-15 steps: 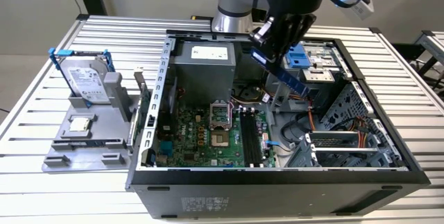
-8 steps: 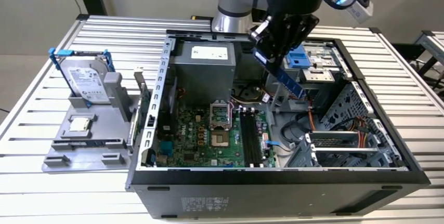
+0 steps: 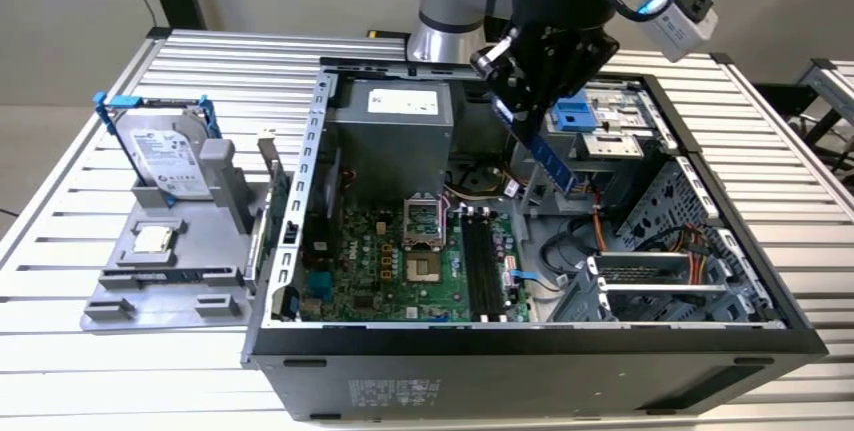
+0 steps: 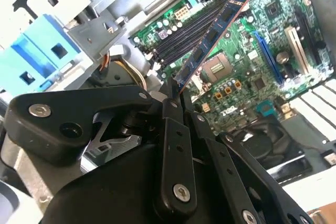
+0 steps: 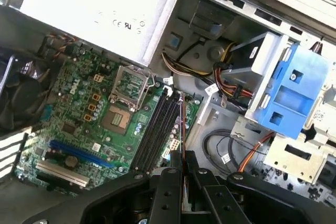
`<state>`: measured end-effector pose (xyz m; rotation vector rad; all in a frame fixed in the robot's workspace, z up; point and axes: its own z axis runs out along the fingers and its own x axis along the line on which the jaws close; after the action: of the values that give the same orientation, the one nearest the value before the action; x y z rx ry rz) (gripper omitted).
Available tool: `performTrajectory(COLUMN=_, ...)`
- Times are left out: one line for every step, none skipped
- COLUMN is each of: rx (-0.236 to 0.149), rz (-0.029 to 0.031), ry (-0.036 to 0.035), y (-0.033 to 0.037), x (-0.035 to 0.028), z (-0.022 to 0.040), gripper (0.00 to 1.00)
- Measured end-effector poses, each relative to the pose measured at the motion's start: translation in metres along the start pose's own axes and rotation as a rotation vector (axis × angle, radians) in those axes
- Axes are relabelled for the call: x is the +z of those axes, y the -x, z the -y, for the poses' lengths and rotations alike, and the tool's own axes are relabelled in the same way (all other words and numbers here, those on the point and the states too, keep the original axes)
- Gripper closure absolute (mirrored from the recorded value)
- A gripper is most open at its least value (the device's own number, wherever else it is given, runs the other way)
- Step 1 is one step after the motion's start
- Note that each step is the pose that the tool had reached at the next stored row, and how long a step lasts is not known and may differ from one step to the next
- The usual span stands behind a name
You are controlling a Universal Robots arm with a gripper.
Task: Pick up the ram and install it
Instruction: 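Insert the ram into the slot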
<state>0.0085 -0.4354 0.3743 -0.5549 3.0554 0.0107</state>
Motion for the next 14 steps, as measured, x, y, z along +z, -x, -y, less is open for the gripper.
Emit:
performTrajectory(rx=0.018, rz=0.0000, ry=-0.0006, y=0.0000, x=0.0001, z=0.0000, gripper=1.00)
performTrajectory(rx=0.036, rz=0.0000, ry=-0.0013, y=0.0000, x=0.0002, z=0.0000, gripper=1.00)
performTrajectory(rx=0.053, rz=0.0000, ry=-0.0019, y=0.0000, x=0.0003, z=0.0000, gripper=1.00)
performTrajectory(rx=0.069, rz=0.0001, ry=-0.0025, y=0.0000, x=0.0004, z=0.0000, gripper=1.00)
performTrajectory(rx=0.086, rz=0.0000, ry=-0.0031, y=0.0000, x=0.0005, z=0.0000, gripper=1.00)
performTrajectory(rx=0.102, rz=0.0000, ry=-0.0038, y=0.0000, x=0.0005, z=0.0000, gripper=1.00)
performTrajectory(rx=0.119, rz=0.0000, ry=-0.0044, y=0.0000, x=0.0007, z=0.0000, gripper=1.00)
performTrajectory(rx=0.135, rz=0.0001, ry=-0.0050, y=0.0000, x=0.0008, z=0.0000, gripper=1.00)
performTrajectory(rx=0.152, rz=0.0001, ry=-0.0055, y=0.0000, x=0.0009, z=0.0000, gripper=1.00)
performTrajectory(rx=0.169, rz=0.0000, ry=-0.0062, y=0.0000, x=0.0010, z=0.0000, gripper=1.00)
performTrajectory(rx=0.185, rz=0.0000, ry=-0.0068, y=0.0000, x=0.0011, z=0.0000, gripper=1.00)
performTrajectory(rx=0.201, rz=0.0001, ry=-0.0074, y=0.0000, x=0.0012, z=0.0000, gripper=1.00)
performTrajectory(rx=0.216, rz=0.0001, ry=-0.0080, y=-0.0001, x=0.0013, z=0.0000, gripper=1.00)
performTrajectory(rx=0.231, rz=0.0000, ry=-0.0086, y=0.0000, x=0.0013, z=0.0000, gripper=1.00)
